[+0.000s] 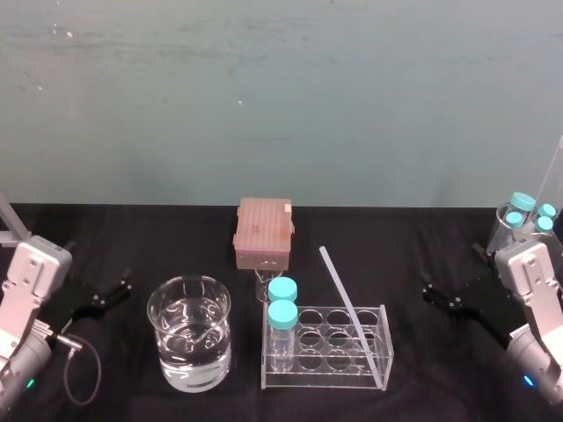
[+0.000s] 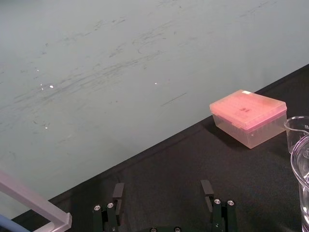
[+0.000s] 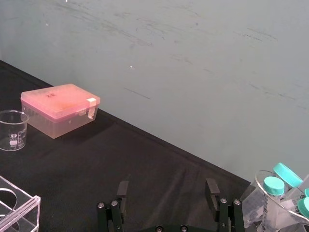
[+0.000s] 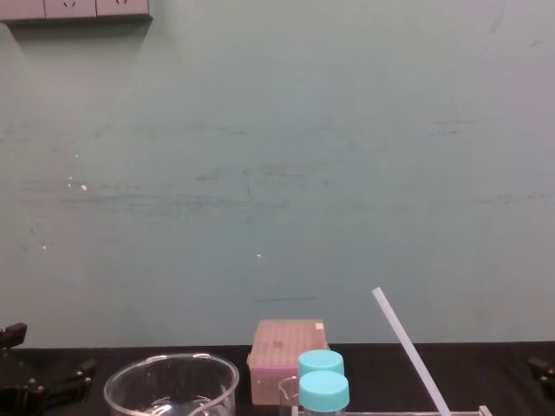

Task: Pick up the stirring rod with one hand, then place it down.

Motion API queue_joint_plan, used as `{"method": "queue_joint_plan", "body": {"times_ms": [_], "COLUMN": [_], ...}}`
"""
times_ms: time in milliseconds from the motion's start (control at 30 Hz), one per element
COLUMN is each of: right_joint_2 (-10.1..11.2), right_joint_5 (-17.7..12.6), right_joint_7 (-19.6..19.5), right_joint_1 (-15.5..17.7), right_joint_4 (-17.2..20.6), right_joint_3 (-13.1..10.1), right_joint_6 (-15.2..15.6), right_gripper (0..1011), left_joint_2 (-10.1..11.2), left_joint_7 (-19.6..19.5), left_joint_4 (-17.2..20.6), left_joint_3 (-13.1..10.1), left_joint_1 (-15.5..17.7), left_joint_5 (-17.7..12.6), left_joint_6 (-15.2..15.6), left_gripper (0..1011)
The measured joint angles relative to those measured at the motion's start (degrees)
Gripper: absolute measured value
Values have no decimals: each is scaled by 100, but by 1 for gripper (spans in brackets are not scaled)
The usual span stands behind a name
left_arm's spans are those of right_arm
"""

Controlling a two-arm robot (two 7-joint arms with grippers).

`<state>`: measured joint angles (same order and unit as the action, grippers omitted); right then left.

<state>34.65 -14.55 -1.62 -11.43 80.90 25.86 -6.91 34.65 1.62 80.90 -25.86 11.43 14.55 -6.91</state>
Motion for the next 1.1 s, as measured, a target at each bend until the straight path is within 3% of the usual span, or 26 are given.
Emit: {"method": "queue_joint_plan", "body": {"times_ms": [733, 833, 933, 1067, 1100], "right_joint_2": [0, 3, 20, 56, 81], "right_joint_5": [0, -215, -641, -1173, -1411], "right_joint_7": [0, 221, 564, 959, 1144], "right_joint_1": [0, -11, -12, -31, -52], "right_joint_4": [0, 39, 209, 499, 630], "right_joint_3": [0, -111, -302, -556, -660], "right_joint_6": [0, 55, 285, 658, 875], "right_gripper": [1003, 1003, 1003, 1003, 1003], "left_joint_2": [0, 0, 0, 0, 0], "left_joint_7": [0, 0, 0, 0, 0], "left_joint_4": [0, 0, 0, 0, 0], "left_joint_3": [0, 0, 0, 0, 0], "left_joint_1": [0, 0, 0, 0, 0], "left_joint_5": [0, 0, 0, 0, 0], "left_joint_6": [0, 0, 0, 0, 0], "left_gripper": [1005, 1005, 1005, 1005, 1005]}}
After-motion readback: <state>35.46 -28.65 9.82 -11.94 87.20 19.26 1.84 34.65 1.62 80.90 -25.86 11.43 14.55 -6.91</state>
